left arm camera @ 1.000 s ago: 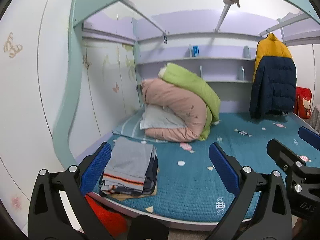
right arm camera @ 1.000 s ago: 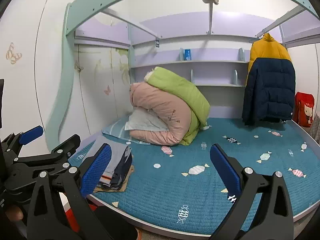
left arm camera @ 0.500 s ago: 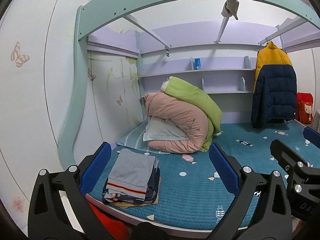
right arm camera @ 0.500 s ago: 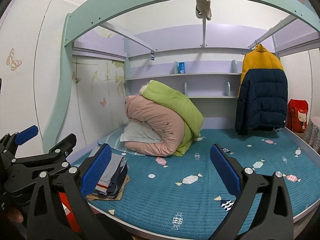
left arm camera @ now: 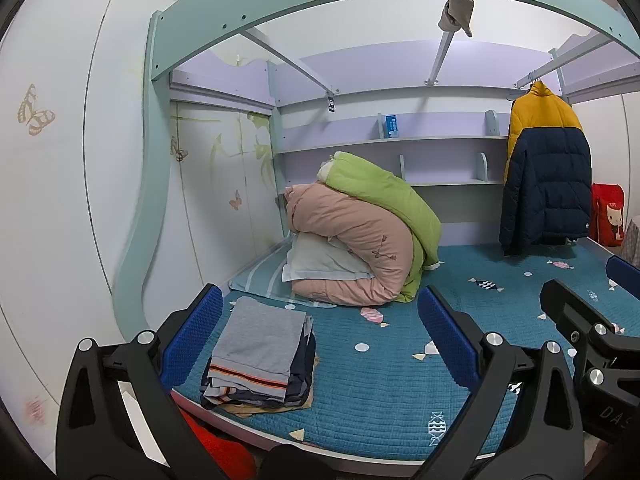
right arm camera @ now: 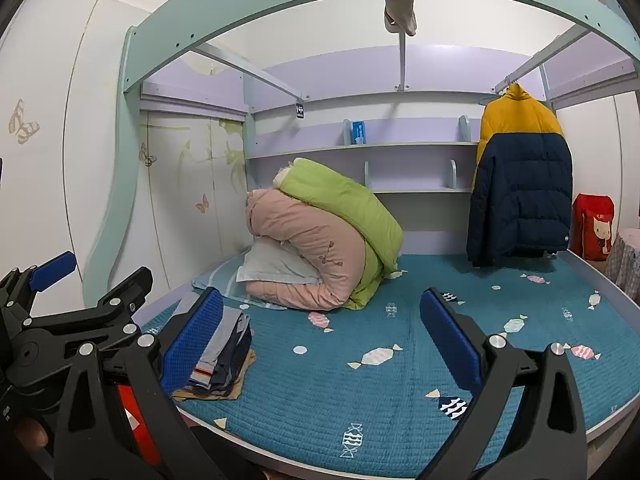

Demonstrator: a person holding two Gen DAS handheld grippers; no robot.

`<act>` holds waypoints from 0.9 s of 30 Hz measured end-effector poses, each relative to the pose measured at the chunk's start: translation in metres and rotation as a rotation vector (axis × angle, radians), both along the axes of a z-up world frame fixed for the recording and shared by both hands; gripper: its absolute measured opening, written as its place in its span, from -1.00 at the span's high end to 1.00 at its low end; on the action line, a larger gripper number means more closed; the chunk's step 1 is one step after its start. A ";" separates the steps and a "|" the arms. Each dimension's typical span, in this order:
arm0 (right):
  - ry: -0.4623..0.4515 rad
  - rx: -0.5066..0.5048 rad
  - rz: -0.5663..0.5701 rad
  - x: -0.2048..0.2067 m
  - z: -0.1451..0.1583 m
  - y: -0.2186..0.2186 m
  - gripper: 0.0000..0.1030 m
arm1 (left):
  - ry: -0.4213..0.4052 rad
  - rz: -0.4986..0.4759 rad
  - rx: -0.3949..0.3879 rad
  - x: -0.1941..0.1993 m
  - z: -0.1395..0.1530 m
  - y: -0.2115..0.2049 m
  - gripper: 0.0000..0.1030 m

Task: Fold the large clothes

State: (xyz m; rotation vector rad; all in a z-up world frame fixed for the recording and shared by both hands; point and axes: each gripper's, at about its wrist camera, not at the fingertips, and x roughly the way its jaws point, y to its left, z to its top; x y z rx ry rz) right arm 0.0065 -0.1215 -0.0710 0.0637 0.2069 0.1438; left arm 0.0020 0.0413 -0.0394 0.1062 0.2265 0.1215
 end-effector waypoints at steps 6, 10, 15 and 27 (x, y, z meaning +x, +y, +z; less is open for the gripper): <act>-0.002 -0.002 -0.011 -0.002 0.000 -0.001 -0.85 | -0.002 -0.006 0.001 0.002 0.000 -0.001 -0.91; -0.003 0.002 -0.012 -0.003 0.000 -0.003 -0.85 | -0.005 -0.013 -0.002 0.003 0.000 -0.002 -0.91; -0.002 0.001 -0.013 -0.004 0.000 -0.003 -0.85 | -0.005 -0.013 -0.003 0.002 -0.001 -0.003 -0.91; -0.003 -0.002 -0.022 -0.007 0.000 -0.005 -0.85 | -0.034 -0.012 0.011 -0.001 -0.003 -0.006 -0.91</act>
